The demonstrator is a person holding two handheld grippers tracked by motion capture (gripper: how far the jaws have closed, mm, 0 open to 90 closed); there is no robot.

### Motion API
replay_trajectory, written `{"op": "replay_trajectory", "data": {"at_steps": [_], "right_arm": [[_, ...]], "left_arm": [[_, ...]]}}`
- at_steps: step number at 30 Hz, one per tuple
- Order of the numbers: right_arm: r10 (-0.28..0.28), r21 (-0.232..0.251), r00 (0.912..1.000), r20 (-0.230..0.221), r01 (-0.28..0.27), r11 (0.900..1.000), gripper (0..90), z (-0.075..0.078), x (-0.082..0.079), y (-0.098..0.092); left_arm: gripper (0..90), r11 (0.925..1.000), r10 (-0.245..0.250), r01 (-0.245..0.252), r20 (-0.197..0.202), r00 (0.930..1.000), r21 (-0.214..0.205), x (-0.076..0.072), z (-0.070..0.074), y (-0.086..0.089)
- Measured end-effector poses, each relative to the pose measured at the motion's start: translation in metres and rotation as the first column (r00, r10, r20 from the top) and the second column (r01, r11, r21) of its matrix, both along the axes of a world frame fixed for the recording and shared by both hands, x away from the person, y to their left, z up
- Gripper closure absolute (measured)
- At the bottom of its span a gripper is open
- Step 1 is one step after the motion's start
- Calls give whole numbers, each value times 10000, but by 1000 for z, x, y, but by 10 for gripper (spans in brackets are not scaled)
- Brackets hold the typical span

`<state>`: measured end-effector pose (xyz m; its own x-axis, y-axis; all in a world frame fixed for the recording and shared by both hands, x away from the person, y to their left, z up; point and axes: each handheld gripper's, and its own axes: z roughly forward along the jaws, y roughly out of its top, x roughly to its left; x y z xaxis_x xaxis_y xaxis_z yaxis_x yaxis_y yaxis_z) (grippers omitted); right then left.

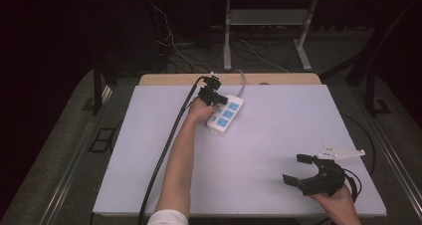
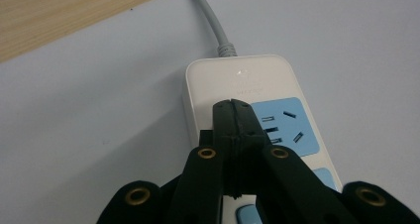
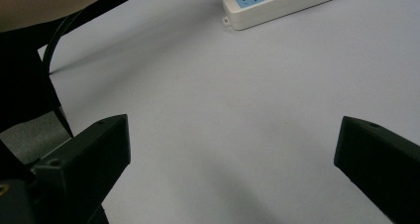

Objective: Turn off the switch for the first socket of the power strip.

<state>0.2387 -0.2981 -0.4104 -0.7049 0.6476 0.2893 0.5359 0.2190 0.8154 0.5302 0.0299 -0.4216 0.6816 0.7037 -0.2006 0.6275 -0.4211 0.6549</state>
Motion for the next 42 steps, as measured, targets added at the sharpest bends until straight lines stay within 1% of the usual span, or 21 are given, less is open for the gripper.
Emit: {"op": "replay_trajectory", "data": {"at_steps": [1, 3, 6, 7, 10, 12, 13, 14, 15, 16, 19, 20, 23, 26, 30, 31, 34, 38, 39, 40, 42], "right_arm": [[-12, 12, 10000, 0, 12, 10000, 7, 0, 0, 0], [-68, 34, 10000, -10, 68, 10000, 7, 0, 1, -1], [-130, 54, 9999, 30, 130, 9999, 6, 0, 0, -3], [-162, 64, 9999, 31, 162, 9998, 7, 0, 0, -3], [-210, 87, 9998, 13, 210, 9997, 7, 0, 1, -4], [-256, 86, 9997, 18, 256, 9996, 6, -1, 2, -5], [-279, 88, 9996, 9, 279, 9996, 6, -1, 2, -6], [-300, 92, 9996, 3, 300, 9995, 6, -1, 2, -6], [-319, 117, 9995, 11, 319, 9994, 6, -1, 3, -7], [-340, 128, 9994, 0, 340, 9993, 7, -1, 3, -8], [-379, 145, 9993, 0, 379, 9992, 6, -1, 3, -9], [-384, 143, 9993, -3, 384, 9992, 7, -1, 4, -9], [-413, 160, 9991, -19, 414, 9990, 6, -2, 4, -10], [-429, 153, 9991, -52, 430, 9990, 7, -2, 5, -10], [-444, 138, 9990, -53, 444, 9989, 7, -3, 5, -10], [-449, 141, 9990, -68, 449, 9989, 6, -3, 5, -11], [-472, 124, 9989, -80, 473, 9988, 7, -3, 6, -11], [-493, 117, 9987, -119, 494, 9987, 6, -4, 7, -11], [-498, 129, 9987, -113, 499, 9987, 7, -4, 7, -11], [-512, 137, 9986, -95, 513, 9986, 7, -4, 7, -11], [-535, 195, 9985, -107, 537, 9984, 7, -4, 7, -11]], "left_arm": [[897, 9998, 99, -100, -115, 9999, -159, 1, -1, 1], [896, 9994, 181, -186, -182, 9997, -296, 1, -1, 2], [895, 9996, 199, -201, -119, 9997, -205, 0, -1, 1], [896, 9998, 206, -206, -8, 9998, -54, -1, 0, -1], [895, 9997, 218, -219, 80, 9997, 114, -2, 1, -3], [895, 9996, 274, -275, 122, 9996, 67, -3, 2, -3], [895, 9991, 395, -392, 160, 9991, -184, -3, 4, -1], [895, 9991, 431, -430, 197, 9989, -15, -3, 5, -1], [895, 9993, 348, -351, 211, 9992, 118, -4, 5, -1], [895, 9993, 363, -365, 210, 9991, 93, -4, 5, 0], [894, 9985, 449, -439, 321, 9985, -320, -6, 8, 4], [894, 9983, 449, -435, 359, 9983, -395, -7, 9, 4], [894, 9984, 373, -352, 458, 9983, -451, -11, 14, 4], [894, 9974, 399, -362, 599, 9974, -616, -15, 19, 5], [892, 9973, 309, -261, 707, 9970, -688, -21, 26, 7], [892, 9968, 356, -303, 720, 9968, -737, -22, 28, 8], [891, 9970, 449, -400, 743, 9962, -666, -26, 32, 11], [890, 9945, 559, -487, 768, 9955, -928, -32, 37, 18], [884, 9937, 569, -488, 792, 9952, -1008, -34, 37, 20], [852, 9925, 586, -494, 808, 9950, -1115, -37, 38, 22], [818, 9913, 585, -477, 863, 9945, -1225, -42, 38, 27]]}}
